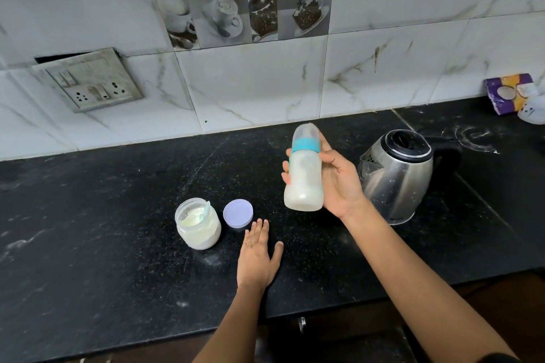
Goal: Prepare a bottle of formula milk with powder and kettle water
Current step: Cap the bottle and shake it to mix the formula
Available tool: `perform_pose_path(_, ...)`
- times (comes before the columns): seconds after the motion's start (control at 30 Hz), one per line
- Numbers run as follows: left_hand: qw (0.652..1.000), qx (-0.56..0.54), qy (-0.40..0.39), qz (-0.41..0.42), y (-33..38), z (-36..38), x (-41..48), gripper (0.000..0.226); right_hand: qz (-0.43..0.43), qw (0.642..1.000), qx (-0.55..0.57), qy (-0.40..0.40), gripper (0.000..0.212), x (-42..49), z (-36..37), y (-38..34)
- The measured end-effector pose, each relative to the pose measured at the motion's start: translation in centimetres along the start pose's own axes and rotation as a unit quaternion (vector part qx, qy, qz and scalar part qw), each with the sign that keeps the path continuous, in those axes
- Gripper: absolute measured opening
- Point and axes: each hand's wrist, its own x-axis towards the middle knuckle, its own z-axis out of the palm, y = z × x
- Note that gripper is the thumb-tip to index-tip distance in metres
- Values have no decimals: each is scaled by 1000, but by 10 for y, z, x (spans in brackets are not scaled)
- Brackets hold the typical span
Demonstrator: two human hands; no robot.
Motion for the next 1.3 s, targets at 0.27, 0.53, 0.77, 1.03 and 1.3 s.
perform_pose_path(0.27, 1000, -6, -1, -3, -1, 0, 0, 65, 41, 996, 75, 4, 69, 9, 13, 5)
perform_pose_path(0.53, 1000, -8, -2, -3, -1, 1, 1, 65, -24, 976, 137, 169, 43, 22, 8, 4)
perform_pose_path(0.77, 1000, -6, -3, 0, -3, 2, 1, 66, 50, 994, 87, -38, 55, 8, 8, 2)
perform_pose_path(1.03, 1000, -3, -3, 3, -3, 2, 1, 66, 22, 1000, 11, 6, 71, 10, 5, 6)
perform_pose_path(1.3, 1000, 2, -4, 5, -4, 2, 1, 66, 4, 996, -58, 72, 65, 7, 5, 16)
